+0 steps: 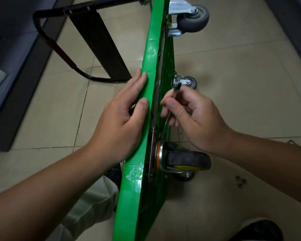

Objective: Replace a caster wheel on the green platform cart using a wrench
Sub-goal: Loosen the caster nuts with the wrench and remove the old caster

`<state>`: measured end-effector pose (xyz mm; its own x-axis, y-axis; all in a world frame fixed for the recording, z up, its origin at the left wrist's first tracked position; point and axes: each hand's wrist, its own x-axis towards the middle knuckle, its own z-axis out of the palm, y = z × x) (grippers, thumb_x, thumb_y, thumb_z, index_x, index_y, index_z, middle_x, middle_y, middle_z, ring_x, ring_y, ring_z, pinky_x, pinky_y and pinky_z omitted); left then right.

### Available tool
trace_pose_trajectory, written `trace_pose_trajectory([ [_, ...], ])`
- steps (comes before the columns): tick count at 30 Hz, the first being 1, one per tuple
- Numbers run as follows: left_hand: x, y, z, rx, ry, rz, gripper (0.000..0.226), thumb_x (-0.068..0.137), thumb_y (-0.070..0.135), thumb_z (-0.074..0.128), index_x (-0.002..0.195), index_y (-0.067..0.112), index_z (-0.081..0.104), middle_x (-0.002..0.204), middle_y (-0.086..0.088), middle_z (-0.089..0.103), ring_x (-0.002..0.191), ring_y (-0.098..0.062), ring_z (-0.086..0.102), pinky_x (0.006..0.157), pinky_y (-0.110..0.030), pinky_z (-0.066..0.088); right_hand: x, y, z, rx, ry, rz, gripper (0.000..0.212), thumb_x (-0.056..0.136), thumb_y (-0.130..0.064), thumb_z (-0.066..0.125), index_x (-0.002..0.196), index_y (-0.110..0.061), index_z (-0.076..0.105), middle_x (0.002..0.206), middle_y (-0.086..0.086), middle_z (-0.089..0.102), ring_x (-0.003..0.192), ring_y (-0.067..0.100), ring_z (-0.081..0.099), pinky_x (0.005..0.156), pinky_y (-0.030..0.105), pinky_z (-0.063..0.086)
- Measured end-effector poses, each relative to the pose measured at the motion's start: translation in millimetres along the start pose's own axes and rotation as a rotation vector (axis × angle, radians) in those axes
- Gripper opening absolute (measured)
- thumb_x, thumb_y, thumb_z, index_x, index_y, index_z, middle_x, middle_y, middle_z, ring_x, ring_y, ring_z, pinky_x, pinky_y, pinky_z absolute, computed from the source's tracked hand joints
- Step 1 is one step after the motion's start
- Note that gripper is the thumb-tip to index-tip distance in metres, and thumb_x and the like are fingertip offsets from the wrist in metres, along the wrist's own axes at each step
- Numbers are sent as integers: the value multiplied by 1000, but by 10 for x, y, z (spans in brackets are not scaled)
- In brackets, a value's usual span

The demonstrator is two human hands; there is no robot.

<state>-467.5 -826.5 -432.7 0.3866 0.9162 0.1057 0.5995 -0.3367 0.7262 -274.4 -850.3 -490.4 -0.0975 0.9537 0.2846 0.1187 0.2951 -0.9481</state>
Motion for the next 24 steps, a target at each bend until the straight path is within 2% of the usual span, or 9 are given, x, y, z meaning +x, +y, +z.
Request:
trace_pose_trajectory([
  [2,3,1,-2,6,2,2,57,104,29,44,160,20,38,168,12,30,150,9,26,123,-15,22,-112,-21,63,-60,7,-72,22,107,-21,45,108,-4,59,88,-1,66,77,12,65,73,23,52],
  [5,4,2,-1,11,6,-3,58,104,30,44,160,22,37,168,12,30,151,9,25,124,-17,22,-190,-85,100,-254,-66,-269,29,104,-23,47,110,1,62,99,-7,62,90,-2,58,91,9,43],
  [7,5,8,-3,1,7,-9,58,103,30,44,160,23,37,168,13,30,151,9,25,126,-21,23,-139,-123,32,-362,-136,-361,37,104,-26,46,106,6,64,97,1,64,87,4,58,89,8,42],
  [9,5,14,-4,0,6,-7,58,103,30,44,160,22,37,168,12,30,151,8,26,126,-22,23,-81,-129,-18,-394,-157,-365,36,105,-27,45,105,4,64,90,9,67,79,17,61,80,18,49],
  [12,6,18,-11,9,4,-4,58,103,29,44,160,21,36,168,11,30,151,7,26,125,-18,22,23,-102,-8,-133,19,-104,23,110,-18,38,109,-11,60,80,4,63,70,13,59,69,21,47],
  [14,3,23,-6,3,1,-4,58,103,29,44,160,22,36,168,12,30,151,8,25,123,-14,21,153,-14,-72,-46,148,136,23,110,-21,41,103,-18,62,74,-2,64,61,8,57,59,20,45],
  [17,-7,23,-8,-18,-4,-6,58,104,28,44,160,21,35,168,12,30,150,10,25,121,-10,20,270,148,-230,14,209,453,24,107,-28,52,92,-15,64,66,-1,70,48,8,57,48,22,44],
  [21,-8,15,-8,-26,2,3,57,104,28,44,160,22,35,167,12,30,149,11,25,120,-8,21,255,234,-186,221,229,550,27,104,-29,59,89,-7,62,64,3,71,45,12,59,43,20,45],
  [24,-12,13,-9,-21,-5,0,57,104,29,44,160,23,35,168,12,29,150,11,25,120,-8,21,267,263,-77,276,231,602,27,102,-31,61,89,-7,61,63,4,71,45,11,59,43,19,46],
])
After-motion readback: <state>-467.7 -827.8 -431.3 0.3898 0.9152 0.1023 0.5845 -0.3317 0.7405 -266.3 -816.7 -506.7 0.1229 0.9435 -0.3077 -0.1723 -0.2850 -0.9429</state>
